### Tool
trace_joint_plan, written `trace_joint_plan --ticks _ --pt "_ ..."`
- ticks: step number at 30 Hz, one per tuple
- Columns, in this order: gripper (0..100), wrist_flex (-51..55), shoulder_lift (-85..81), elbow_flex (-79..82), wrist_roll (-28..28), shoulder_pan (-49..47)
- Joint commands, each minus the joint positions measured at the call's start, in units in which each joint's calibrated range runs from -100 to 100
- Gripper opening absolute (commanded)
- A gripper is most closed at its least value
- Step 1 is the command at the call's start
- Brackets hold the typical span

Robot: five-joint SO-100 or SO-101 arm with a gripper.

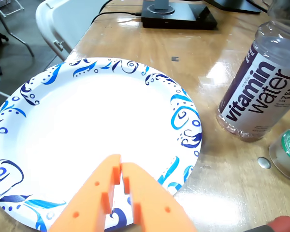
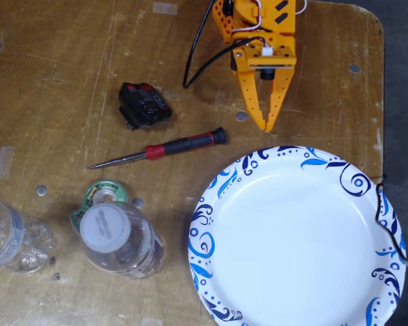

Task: Move the bottles to the plate

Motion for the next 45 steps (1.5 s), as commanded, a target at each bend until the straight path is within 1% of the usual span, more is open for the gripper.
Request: trace_joint_plan --ticks 1,35,43,45 --pt "1 -0.1 -0.5 0.4 0.0 0.3" --pt "1 -1.1 -0.6 -0.6 -0.1 1.6" --pt "1 -9.0 -0.6 0.3 -0.1 1.7" --pt "1 -9.4 -0.6 0.4 -0.1 3.9"
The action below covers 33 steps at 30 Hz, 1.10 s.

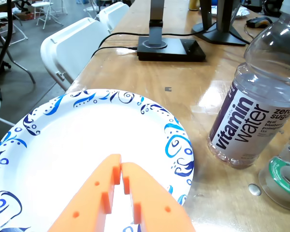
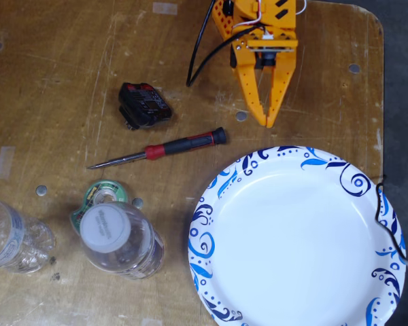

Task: Move the bottles to the plate

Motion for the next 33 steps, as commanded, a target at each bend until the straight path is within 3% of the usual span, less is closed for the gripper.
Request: trace_joint_plan --ticks 1,20,33 --pt "1 -1.5 -0.6 0.5 0.0 3.6" --pt "1 -1.0 -0.6 -8.3 -0.4 6.0" --pt "1 -1.3 -0.6 -16.8 0.2 15.3"
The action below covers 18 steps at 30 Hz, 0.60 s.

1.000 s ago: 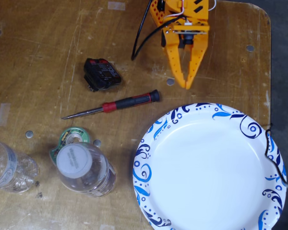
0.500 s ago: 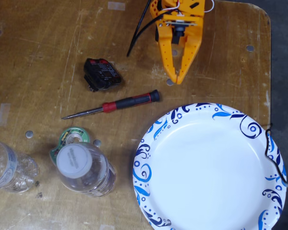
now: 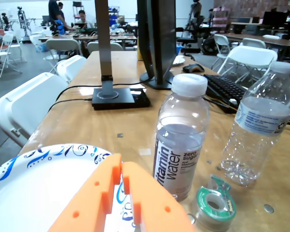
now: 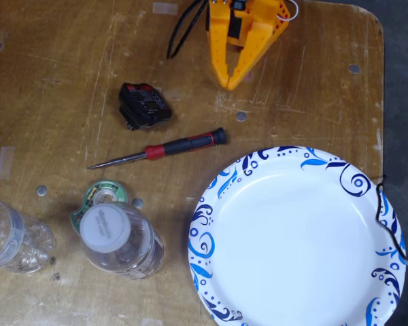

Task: Move the bottles to the plate

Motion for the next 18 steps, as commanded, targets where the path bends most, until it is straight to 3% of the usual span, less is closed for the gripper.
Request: trace_joint_plan --ticks 1,5,10,18 --pt "1 -1.1 -0.6 -2.8 0.3 2.9" --pt "2 -1.1 -0.4 -4.5 1.6 4.7" --pt "14 -1.4 0.3 -6.3 2.3 4.8" --pt "25 -7.1 15.4 -15.1 1.9 3.6"
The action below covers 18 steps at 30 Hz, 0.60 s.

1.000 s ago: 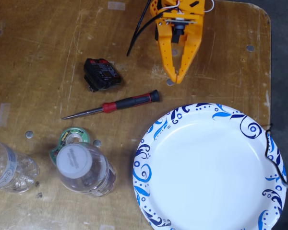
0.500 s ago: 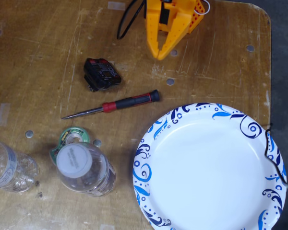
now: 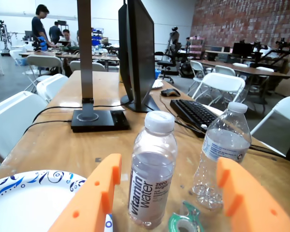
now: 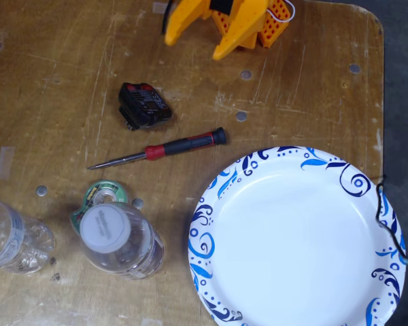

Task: Move the bottles to the plate

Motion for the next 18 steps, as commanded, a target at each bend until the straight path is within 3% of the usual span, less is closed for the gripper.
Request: trace_joint_plan --ticks 1,18 --pt "25 -2.2 6.1 -5.5 -0.2 -0.8" --pt "25 -7.1 21.7 -14.4 -0.3 -2.3"
